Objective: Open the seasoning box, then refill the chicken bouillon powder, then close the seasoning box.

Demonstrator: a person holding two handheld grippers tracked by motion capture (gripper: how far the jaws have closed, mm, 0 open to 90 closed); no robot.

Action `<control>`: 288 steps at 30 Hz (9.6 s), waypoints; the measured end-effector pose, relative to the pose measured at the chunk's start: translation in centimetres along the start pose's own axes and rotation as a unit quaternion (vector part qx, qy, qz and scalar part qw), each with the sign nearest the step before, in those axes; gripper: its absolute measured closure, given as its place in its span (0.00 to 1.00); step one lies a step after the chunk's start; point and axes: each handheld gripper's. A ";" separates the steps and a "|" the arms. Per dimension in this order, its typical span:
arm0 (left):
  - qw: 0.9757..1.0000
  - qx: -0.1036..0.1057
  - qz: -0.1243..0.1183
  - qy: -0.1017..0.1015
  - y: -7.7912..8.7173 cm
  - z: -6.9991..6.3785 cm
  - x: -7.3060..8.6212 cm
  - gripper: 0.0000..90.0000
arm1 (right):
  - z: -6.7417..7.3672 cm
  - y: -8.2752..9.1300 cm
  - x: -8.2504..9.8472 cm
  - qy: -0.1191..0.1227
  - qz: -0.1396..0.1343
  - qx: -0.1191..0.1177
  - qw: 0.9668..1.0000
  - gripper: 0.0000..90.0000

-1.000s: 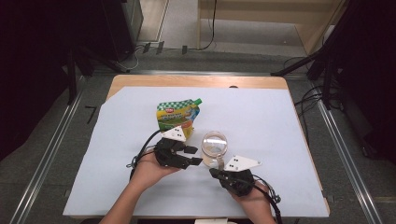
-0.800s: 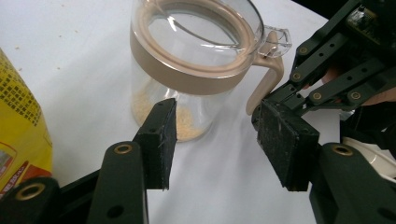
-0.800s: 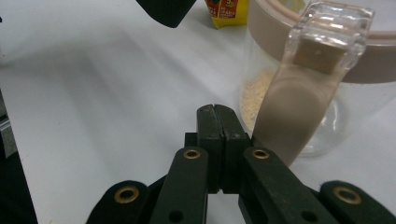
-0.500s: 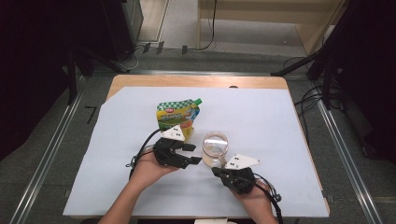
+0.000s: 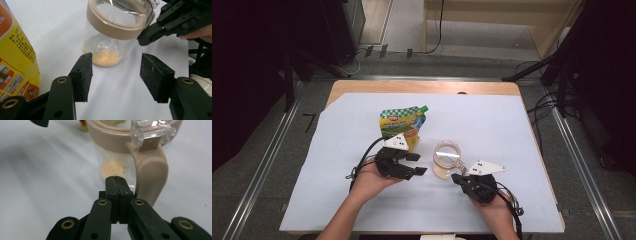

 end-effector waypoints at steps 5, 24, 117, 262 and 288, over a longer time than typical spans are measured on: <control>1.000 0.000 0.001 -0.003 -0.1 -0.1 0.0 0.49 | -0.7 0.2 0.0 -0.007 0.000 0.005 1.000 1.00; 1.000 0.005 0.009 -0.008 -0.5 -0.4 -0.1 0.47 | -4.0 1.4 0.2 -0.030 0.002 0.037 0.999 1.00; 0.998 -0.023 -0.012 -0.060 -8.3 -2.1 -6.4 0.14 | -10.4 0.0 -1.8 -0.049 0.011 0.058 0.997 1.00; 0.993 -0.066 -0.032 0.093 12.4 5.9 -3.4 0.45 | 0.8 -1.1 -1.8 0.056 0.029 -0.122 0.991 0.52; 0.993 -0.067 -0.028 0.094 5.4 7.1 -1.5 0.76 | 1.6 -2.1 -2.0 0.074 0.029 -0.125 0.989 0.52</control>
Point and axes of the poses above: each handheld gripper's, and its own axes: y roughly backward along the jaws, x roughly out of its underside, z roughly to its left, and after that the axes turned 3 degrees about y, right-handed
